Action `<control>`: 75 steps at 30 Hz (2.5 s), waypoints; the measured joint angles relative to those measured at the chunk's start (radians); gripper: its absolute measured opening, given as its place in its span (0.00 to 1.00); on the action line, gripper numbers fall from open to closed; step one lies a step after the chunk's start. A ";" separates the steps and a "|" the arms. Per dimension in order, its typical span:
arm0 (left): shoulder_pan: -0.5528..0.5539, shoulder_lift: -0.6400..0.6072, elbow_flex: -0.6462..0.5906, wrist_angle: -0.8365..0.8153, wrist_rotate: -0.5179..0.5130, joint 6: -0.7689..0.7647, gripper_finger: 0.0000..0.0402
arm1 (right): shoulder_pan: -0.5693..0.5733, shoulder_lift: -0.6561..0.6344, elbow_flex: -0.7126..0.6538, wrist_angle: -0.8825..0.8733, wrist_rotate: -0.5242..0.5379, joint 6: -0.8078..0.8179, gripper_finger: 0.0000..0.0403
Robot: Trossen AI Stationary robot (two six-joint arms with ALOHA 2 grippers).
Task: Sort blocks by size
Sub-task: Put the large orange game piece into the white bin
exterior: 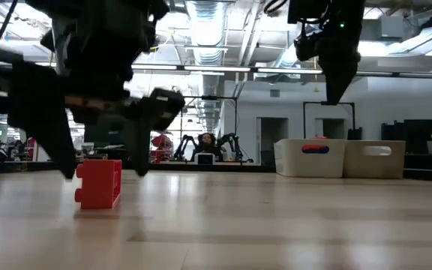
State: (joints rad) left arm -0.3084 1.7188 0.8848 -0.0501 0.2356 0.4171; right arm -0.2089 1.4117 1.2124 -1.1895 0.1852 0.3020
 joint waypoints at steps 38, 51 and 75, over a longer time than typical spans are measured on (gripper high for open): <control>0.093 -0.269 0.003 -0.168 -0.389 -0.346 0.22 | 0.084 0.000 0.051 0.489 -0.191 -0.401 0.51; 0.184 -0.354 0.003 0.164 -0.544 -0.486 0.23 | 0.127 0.000 0.051 0.566 -0.293 -0.419 0.55; 0.314 -0.344 0.006 0.216 -0.304 -0.467 0.24 | 0.209 0.176 0.051 0.776 -0.237 -0.219 0.56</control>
State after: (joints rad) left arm 0.0051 1.3746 0.8913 0.1657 -0.0689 -0.0495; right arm 0.0001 1.5880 1.2633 -0.4136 -0.0519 0.0832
